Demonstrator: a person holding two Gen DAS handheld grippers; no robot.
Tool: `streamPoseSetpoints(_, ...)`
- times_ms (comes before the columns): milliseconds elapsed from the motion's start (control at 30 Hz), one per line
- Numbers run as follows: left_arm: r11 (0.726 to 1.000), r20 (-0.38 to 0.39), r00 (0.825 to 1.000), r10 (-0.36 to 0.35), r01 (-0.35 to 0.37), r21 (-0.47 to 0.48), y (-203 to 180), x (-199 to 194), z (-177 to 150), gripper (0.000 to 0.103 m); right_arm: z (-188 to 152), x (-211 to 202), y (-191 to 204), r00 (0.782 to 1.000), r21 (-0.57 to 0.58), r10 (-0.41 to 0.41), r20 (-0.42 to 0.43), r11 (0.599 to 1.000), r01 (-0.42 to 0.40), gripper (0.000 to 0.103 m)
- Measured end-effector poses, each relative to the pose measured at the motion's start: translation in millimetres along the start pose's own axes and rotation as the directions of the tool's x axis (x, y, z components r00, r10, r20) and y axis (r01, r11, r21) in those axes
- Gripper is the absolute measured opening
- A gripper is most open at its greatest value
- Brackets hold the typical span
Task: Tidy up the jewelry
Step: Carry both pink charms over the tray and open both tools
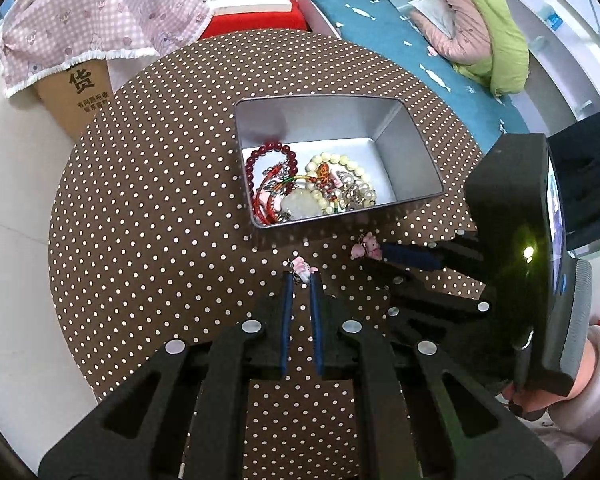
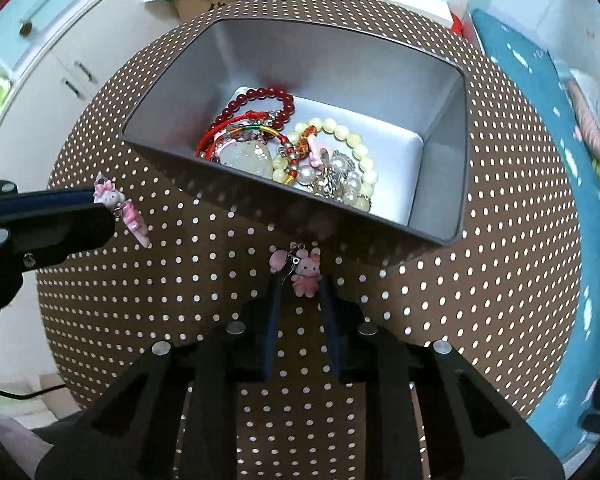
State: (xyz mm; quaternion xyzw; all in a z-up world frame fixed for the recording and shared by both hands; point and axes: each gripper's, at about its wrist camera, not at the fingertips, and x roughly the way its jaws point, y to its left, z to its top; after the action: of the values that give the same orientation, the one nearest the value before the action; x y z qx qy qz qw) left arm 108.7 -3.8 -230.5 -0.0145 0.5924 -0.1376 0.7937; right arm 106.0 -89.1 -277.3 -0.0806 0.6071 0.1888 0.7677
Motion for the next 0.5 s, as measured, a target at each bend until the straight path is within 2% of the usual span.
streamPoseSetpoints(233, 1.0, 0.03, 0.999, -0.015, 0.015, 0.02, -7, -9, 8, 0.008, 2, -33, -25, 0.995, 0.123, 0.083, 0.046, 0.989, -0.088, 0.018)
streamPoseSetpoints(367, 0.999, 0.061, 0.998, -0.027, 0.025, 0.036, -13, -18, 18, 0.008, 9, -63, -33, 0.99, 0.157, 0.1, 0.098, 0.981, -0.115, 0.018)
streamPoseSetpoints(433, 0.999, 0.078, 0.996, -0.036, 0.033, 0.042, -16, -23, 23, 0.008, 12, -72, -33, 0.988, 0.153, 0.096, 0.118, 0.982, -0.114, 0.012)
streamPoseSetpoints(500, 0.998, 0.092, 0.995, -0.042, 0.038, 0.048, -18, -27, 28, 0.008, 16, -82, -34, 0.986, 0.156, 0.096, 0.136, 0.981, -0.117, 0.012)
